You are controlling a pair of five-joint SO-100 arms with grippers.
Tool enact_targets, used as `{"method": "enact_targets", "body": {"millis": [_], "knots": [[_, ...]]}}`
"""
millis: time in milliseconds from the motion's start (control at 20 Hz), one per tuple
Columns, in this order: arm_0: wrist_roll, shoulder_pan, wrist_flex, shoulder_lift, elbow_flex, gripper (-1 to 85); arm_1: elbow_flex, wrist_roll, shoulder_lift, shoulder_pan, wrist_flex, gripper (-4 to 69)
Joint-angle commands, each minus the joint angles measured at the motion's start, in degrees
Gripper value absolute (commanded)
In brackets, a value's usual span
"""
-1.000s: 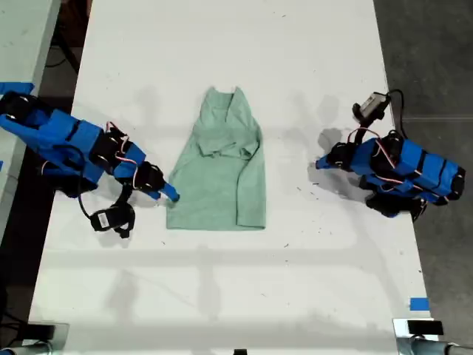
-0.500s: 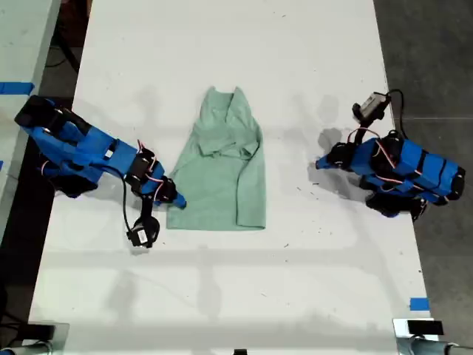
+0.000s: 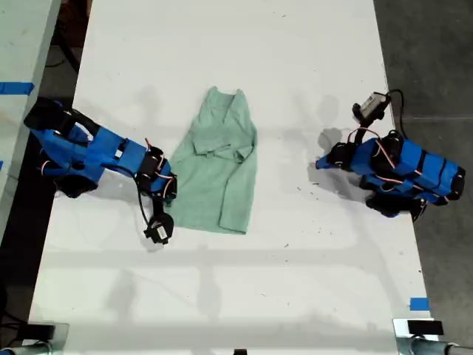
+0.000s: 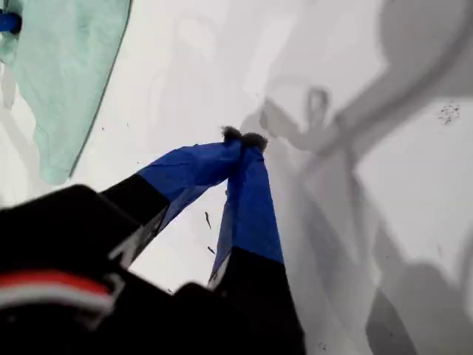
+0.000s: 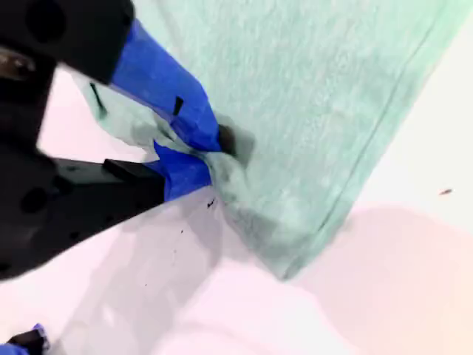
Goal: Fold t shirt
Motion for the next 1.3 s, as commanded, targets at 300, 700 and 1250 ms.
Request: {"method": "enact_targets", "body": {"millis": [300,700,1250], "knots": [[3.16,0.18,22.24,-3.52,-32.17,-0.3,2.72,-0.53,0.79,0.0,0.0,-1.3],[15.03,-2.37,19.34,-23.47,-60.03,-0.3,2.72,-0.7,0.79,0.0,0.0,-1.3],[27.86,-3.34,8.35,-26.81,-59.85,21.6,2.72,-0.79,0.79,0.09,0.0,-1.3]]}}
